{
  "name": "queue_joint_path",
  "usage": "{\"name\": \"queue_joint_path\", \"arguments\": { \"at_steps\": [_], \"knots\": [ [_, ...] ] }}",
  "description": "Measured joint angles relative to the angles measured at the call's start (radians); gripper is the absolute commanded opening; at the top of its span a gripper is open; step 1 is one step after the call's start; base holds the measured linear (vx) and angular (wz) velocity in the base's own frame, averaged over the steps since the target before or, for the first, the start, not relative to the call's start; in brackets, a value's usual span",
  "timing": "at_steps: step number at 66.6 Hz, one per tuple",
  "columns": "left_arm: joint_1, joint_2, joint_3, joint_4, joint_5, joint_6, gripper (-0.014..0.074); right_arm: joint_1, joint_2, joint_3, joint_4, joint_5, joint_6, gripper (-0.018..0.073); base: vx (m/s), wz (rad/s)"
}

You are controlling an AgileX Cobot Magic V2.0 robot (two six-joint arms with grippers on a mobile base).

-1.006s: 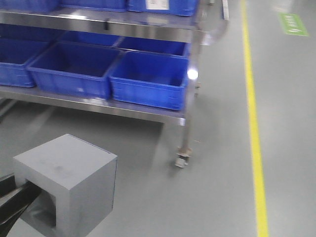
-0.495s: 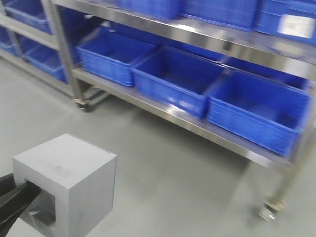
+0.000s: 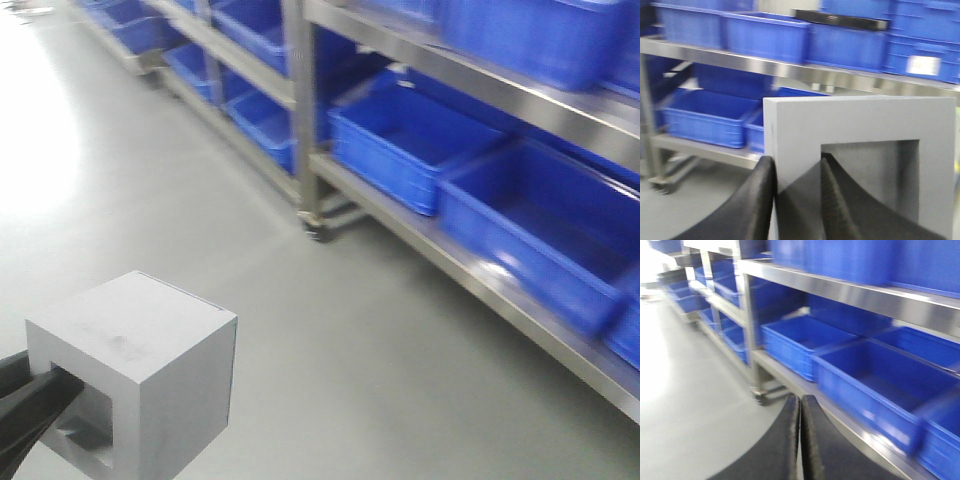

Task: Sort gray base to blue bin
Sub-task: 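Drive down the aisle between blue-bin shelves carrying the block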

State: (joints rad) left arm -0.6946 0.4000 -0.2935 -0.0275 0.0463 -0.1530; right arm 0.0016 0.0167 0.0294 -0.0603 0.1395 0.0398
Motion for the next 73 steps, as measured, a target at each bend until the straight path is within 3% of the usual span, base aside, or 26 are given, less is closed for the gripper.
{"name": "queue_joint_path", "arguments": {
  "at_steps": [39, 73],
  "knots": [
    [0.000, 0.000, 0.000, 0.000, 0.000, 0.000, -0.0006, 0.000, 0.000, 0.000, 0.000, 0.000, 0.000, -0.0009, 0.27, 0.82],
    [0.000, 0.000, 0.000, 0.000, 0.000, 0.000, -0.0006, 0.000, 0.000, 0.000, 0.000, 0.000, 0.000, -0.0009, 0.35, 0.26]
  ]
}}
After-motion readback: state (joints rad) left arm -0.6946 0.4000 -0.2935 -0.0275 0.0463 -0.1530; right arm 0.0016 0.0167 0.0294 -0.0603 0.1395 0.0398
